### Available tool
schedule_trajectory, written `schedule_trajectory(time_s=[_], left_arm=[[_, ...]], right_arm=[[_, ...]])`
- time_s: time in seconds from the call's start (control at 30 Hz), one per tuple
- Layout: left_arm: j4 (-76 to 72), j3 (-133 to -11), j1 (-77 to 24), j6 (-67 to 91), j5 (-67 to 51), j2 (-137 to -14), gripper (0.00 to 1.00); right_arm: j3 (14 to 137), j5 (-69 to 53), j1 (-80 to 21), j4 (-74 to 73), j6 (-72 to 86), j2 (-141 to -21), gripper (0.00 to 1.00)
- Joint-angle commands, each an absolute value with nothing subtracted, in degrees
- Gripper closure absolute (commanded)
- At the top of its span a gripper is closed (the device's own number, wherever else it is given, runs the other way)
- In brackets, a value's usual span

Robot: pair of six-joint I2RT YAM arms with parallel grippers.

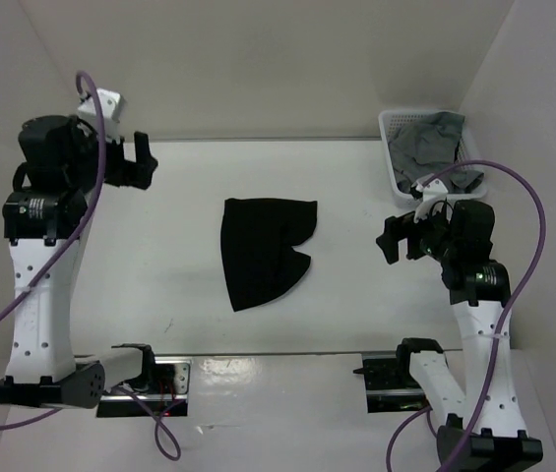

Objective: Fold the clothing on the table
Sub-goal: Move the skirt to the center of the board

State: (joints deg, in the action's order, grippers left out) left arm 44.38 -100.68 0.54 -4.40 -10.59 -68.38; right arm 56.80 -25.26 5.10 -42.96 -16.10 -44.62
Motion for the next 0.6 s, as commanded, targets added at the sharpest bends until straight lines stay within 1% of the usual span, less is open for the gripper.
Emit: schedule_trajectory(time_s=[0.0,0.03,0.07,0.13,0.17,0.2,0.23,0.3,0.4,0.5,0.57], left_arm=[[50.4,-92.2,3.9,-5.7,-21.4,-65.6,0.00],[48.9,-90.4,3.9,-5.7,-22.1,-65.6,0.00],[48.9,-88.1,3.9,-5.7,-23.5,-68.5,0.00],[50.1,-87.5,2.9,-7.7,-23.6,-72.8,0.00],[51.5,-88.5,0.9,-9.0,-22.2,-78.3,0.00],[53.2,-91.8,-0.1,-9.7,-18.1,-81.4,0.00],[55.7,-93.4,-0.1,-10.5,-16.8,-87.0,0.00],[56.5,-94.4,-0.1,-12.0,-17.7,-90.9,0.00],[51.0,-91.2,0.4,-12.0,-19.2,-93.3,0.00],[39.5,-86.7,-1.5,-7.9,-17.9,-95.7,0.00],[35.9,-85.2,-1.5,-2.3,-17.9,-99.0,0.00]], right_arm=[[56.2,-25.8,5.5,-39.8,-15.6,-45.8,0.01],[56.2,-25.8,5.5,-39.8,-15.6,-46.6,0.01],[56.2,-25.8,5.5,-39.8,-15.6,-47.2,0.01],[56.2,-26.5,5.5,-39.8,-15.6,-49.5,0.01],[55.4,-26.5,5.5,-38.2,-15.6,-50.4,0.01],[55.4,-25.9,5.5,-38.2,-15.6,-52.4,0.01],[56.0,-25.9,5.5,-38.2,-15.6,-53.6,0.01],[56.0,-25.9,5.5,-38.2,-15.6,-56.8,0.01],[56.6,-25.9,5.5,-38.2,-16.1,-59.3,0.01],[57.1,-25.9,6.6,-38.2,-16.6,-62.9,0.01],[57.1,-24.5,6.6,-38.2,-16.6,-65.6,0.01]])
